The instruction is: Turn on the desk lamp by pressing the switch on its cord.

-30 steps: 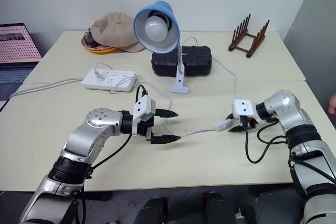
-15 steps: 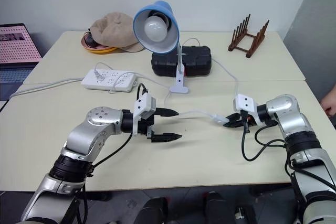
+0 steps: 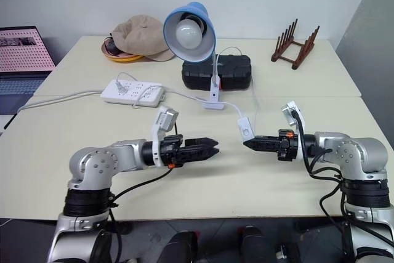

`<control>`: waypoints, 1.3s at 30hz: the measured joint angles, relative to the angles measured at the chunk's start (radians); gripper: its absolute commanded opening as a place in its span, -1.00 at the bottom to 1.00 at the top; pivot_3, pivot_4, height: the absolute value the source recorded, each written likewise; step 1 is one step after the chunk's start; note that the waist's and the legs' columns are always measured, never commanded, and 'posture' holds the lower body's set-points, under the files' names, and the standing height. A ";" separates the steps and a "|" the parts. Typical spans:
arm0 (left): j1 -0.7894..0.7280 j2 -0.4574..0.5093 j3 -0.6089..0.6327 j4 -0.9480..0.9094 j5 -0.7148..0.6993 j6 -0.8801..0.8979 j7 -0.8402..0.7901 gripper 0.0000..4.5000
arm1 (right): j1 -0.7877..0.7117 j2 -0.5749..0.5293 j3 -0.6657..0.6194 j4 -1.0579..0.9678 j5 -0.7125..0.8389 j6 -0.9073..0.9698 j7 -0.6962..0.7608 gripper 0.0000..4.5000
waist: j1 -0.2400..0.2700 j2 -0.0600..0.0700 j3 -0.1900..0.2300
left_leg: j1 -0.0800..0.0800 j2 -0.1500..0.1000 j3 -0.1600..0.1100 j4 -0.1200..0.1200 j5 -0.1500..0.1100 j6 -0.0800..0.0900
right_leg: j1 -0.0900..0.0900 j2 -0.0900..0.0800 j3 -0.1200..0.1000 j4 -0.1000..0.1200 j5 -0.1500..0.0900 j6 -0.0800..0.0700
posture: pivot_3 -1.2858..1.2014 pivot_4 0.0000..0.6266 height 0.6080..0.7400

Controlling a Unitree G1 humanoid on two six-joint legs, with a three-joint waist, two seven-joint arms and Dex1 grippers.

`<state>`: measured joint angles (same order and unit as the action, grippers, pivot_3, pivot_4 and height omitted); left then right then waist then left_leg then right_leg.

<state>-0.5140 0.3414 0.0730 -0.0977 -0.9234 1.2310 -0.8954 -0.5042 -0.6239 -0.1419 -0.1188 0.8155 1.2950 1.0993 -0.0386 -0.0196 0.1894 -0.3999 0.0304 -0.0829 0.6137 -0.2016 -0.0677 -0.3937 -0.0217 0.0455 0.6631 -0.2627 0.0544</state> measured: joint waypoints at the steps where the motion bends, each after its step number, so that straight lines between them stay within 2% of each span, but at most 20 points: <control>1: -0.010 -0.014 -0.002 0.014 -0.001 0.002 0.007 1.00 | 0.008 0.000 -0.002 -0.012 0.012 0.009 -0.007 -0.82 | 0.001 0.000 0.000 | 0.000 0.000 0.000 0.000 0.000 0.000 | 0.000 0.000 0.000 0.000 0.000 0.000 | 0.03 -0.52 1.00; 10: -0.091 -0.105 -0.018 0.103 -0.005 0.001 0.038 1.00 | 0.026 0.002 -0.001 -0.079 0.100 0.049 -0.067 -0.82 | 0.003 0.000 0.000 | -0.001 0.000 0.001 -0.001 0.000 0.000 | -0.001 0.000 0.001 -0.001 0.000 0.000 | 0.03 -0.52 1.00; 15: -0.096 -0.094 -0.034 0.109 0.001 -0.019 0.022 1.00 | 0.045 0.002 -0.001 -0.091 0.134 0.059 -0.097 -0.82 | 0.004 0.000 0.000 | -0.001 0.000 0.001 -0.001 0.000 0.000 | -0.001 0.000 0.001 -0.001 0.000 0.000 | 0.03 -0.52 1.00; 16: -0.097 -0.092 -0.037 0.114 0.002 -0.021 0.018 0.91 | 0.047 0.001 -0.001 -0.092 0.141 0.060 -0.100 -0.82 | 0.004 0.000 0.000 | -0.001 0.000 0.001 -0.001 0.000 0.000 | -0.001 0.000 0.001 -0.001 0.000 0.000 | 0.03 -0.52 1.00; 17: -0.100 -0.090 -0.039 0.125 0.003 -0.024 0.011 0.91 | 0.047 0.001 -0.002 -0.096 0.151 0.064 -0.103 -0.82 | 0.004 0.000 0.000 | -0.001 0.000 0.001 -0.001 0.000 0.000 | -0.001 0.000 0.001 -0.001 0.000 0.000 | 0.03 -0.52 1.00; 23: -0.104 -0.089 -0.042 0.144 0.007 -0.046 0.009 0.37 | 0.047 -0.001 -0.002 -0.100 0.189 0.065 -0.130 -0.82 | 0.004 0.000 0.000 | -0.001 0.000 0.001 -0.001 0.000 0.000 | -0.001 0.000 0.001 -0.002 0.000 0.000 | 0.03 -0.52 1.00; 26: -0.106 -0.085 -0.047 0.144 0.006 -0.048 -0.004 0.04 | 0.047 -0.002 -0.002 -0.100 0.192 0.066 -0.143 -0.82 | 0.004 0.000 0.000 | -0.002 0.000 0.001 -0.001 0.000 0.000 | -0.001 0.000 0.001 -0.002 0.000 0.000 | 0.03 -0.52 1.00; 36: -0.107 -0.077 -0.045 0.133 -0.018 -0.036 -0.030 -0.79 | 0.047 -0.004 0.000 -0.099 0.203 0.068 -0.160 -0.82 | 0.004 0.000 0.000 | -0.002 0.000 0.001 -0.001 0.000 0.000 | -0.002 0.000 0.001 -0.002 0.000 0.000 | 0.03 -0.52 1.00; 38: -0.107 -0.077 -0.045 0.126 -0.020 -0.038 -0.031 -0.81 | 0.047 -0.007 0.000 -0.098 0.214 0.068 -0.160 -0.82 | 0.004 0.000 0.000 | -0.002 0.000 0.001 -0.001 0.000 0.000 | -0.002 0.000 0.001 -0.003 0.000 0.000 | 0.03 -0.52 1.00; 39: -0.107 -0.076 -0.047 0.119 -0.019 -0.040 -0.030 -0.66 | 0.047 -0.009 0.000 -0.097 0.218 0.068 -0.160 -0.82 | 0.004 0.000 0.000 | -0.002 0.000 0.001 -0.001 0.000 0.000 | -0.002 0.000 0.001 -0.003 0.000 0.000 | 0.03 -0.52 1.00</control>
<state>-0.6205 0.2651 0.0264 0.0213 -0.9428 1.1915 -0.9251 -0.4574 -0.6329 -0.1418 -0.2156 1.0336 1.3625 0.9389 -0.0348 -0.0197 0.1894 -0.4019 0.0304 -0.0822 0.6123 -0.2018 -0.0678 -0.3953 -0.0217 0.0460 0.6603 -0.2629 0.0544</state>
